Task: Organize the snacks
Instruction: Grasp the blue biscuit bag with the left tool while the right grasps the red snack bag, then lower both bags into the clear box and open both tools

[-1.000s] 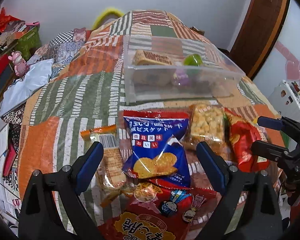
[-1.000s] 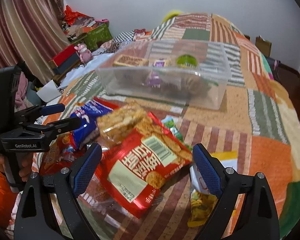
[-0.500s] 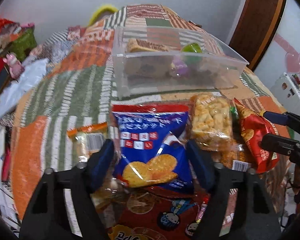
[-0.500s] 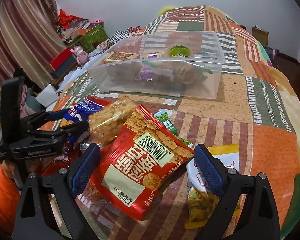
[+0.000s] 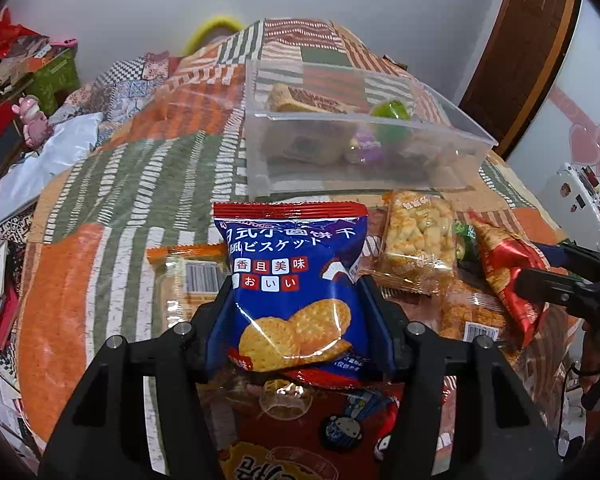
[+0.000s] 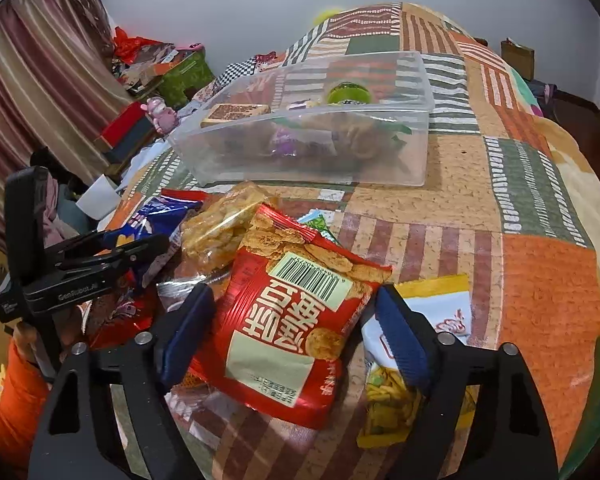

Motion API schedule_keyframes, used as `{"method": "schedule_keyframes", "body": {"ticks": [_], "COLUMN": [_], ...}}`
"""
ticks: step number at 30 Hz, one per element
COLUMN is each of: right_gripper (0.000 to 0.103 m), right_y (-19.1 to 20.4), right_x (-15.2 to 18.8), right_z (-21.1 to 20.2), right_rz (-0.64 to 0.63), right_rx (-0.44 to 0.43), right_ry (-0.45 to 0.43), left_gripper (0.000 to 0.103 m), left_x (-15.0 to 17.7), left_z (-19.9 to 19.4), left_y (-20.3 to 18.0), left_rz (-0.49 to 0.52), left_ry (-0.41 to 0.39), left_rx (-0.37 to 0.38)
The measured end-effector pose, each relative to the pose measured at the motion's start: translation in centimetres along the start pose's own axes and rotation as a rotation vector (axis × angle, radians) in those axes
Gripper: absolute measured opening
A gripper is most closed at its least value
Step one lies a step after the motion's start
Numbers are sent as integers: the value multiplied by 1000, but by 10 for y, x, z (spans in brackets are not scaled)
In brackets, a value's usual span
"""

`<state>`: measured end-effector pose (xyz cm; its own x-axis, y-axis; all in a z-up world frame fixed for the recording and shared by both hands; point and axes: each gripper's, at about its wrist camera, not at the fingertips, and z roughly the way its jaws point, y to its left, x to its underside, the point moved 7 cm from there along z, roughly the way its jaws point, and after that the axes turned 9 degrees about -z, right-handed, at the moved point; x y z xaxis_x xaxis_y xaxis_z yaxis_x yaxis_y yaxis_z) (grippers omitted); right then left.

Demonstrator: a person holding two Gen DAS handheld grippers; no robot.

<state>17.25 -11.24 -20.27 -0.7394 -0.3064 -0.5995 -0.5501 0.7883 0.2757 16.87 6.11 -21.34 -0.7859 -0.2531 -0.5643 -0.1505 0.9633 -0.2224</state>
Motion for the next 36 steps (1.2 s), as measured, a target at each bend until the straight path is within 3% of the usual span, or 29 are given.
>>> {"method": "schedule_keyframes", "body": {"ticks": [1, 10, 21, 36], "right_gripper": [69, 57, 55, 55], "right_y": [1, 8, 14, -5], "right_x": [-1, -7, -30, -80], "right_z": [2, 0, -25, -50], "right_rz": [0, -22, -84, -81], "right_rx": [-16, -15, 30, 59], "right_ry": [4, -20, -109, -226], "left_gripper": [58, 58, 58, 58], "left_x": [-1, -11, -33, -87], "left_z": [-3, -30, -50, -60], "left_y": [0, -3, -18, -40], "left_rz": [3, 9, 14, 29], "left_ry": [-8, -86, -138, -218], "left_rx": [-3, -5, 33, 70]}}
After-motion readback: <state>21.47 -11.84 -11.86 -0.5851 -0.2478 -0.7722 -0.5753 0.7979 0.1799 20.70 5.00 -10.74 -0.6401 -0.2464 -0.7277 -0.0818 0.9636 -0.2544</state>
